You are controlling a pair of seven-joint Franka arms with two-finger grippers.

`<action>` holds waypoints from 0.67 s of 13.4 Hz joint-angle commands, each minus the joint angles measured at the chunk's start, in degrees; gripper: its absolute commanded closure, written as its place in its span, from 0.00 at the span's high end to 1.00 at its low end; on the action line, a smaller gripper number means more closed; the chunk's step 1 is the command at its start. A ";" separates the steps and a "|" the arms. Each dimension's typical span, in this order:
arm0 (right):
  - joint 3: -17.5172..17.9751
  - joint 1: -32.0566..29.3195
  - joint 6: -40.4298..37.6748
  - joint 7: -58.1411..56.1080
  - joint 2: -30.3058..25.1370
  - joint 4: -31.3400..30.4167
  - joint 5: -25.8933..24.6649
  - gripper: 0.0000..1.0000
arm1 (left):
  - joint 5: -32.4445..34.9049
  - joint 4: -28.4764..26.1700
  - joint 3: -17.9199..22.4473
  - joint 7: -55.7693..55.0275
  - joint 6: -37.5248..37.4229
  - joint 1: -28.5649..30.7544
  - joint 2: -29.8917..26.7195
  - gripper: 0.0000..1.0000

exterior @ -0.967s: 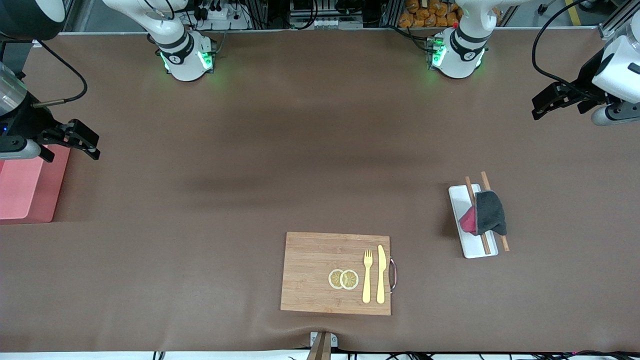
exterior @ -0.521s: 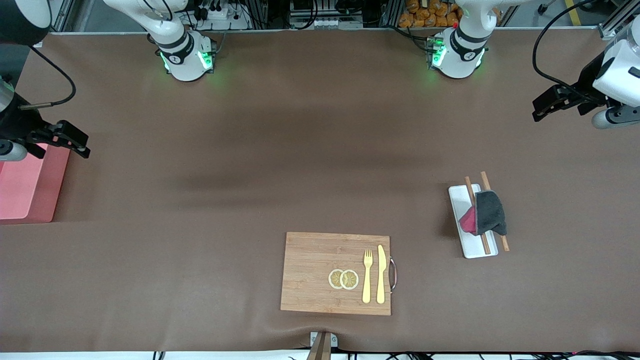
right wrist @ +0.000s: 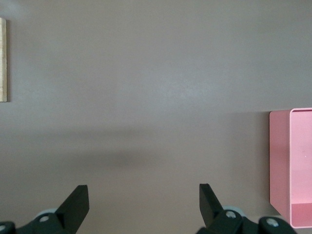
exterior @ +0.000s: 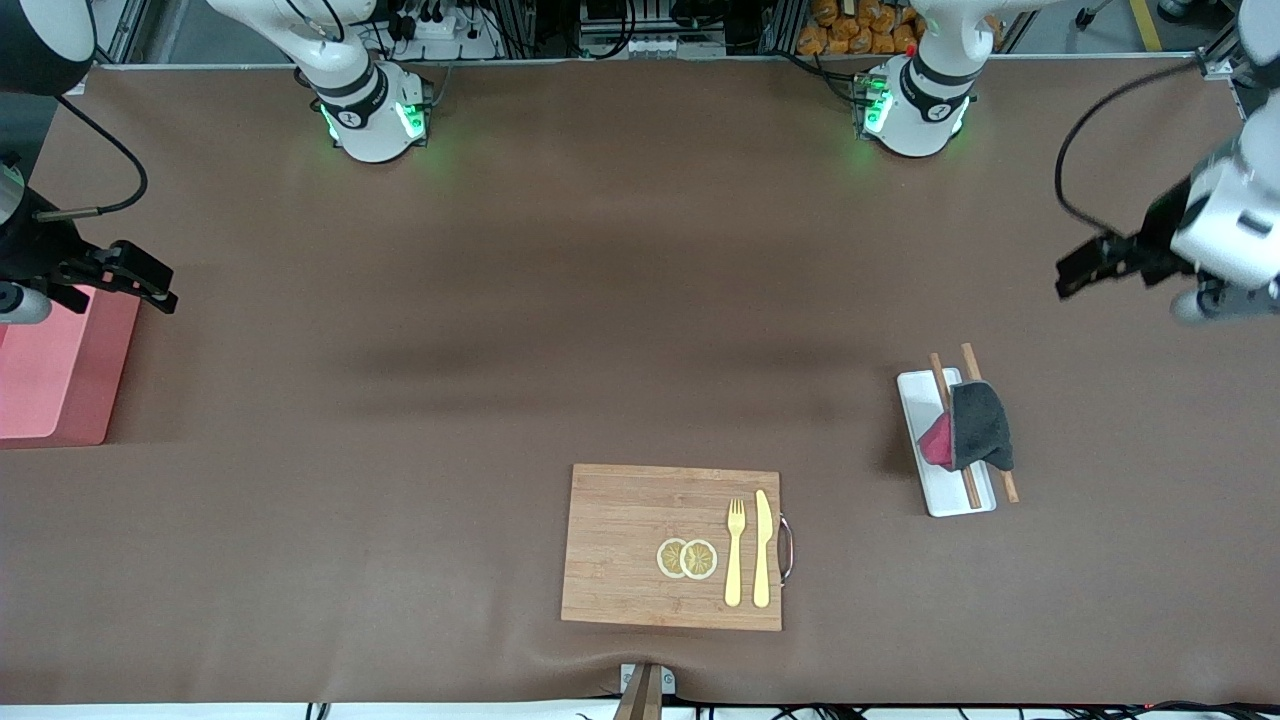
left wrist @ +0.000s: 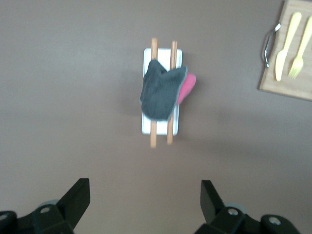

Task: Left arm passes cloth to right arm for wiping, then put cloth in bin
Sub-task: 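Reach the left gripper down to the grey cloth on the white tray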

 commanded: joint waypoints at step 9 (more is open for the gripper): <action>0.60 -2.58 -0.77 4.15 2.70 1.29 -2.95 1.00 | 1.64 0.49 0.20 -0.40 22.68 0.20 23.31 1.00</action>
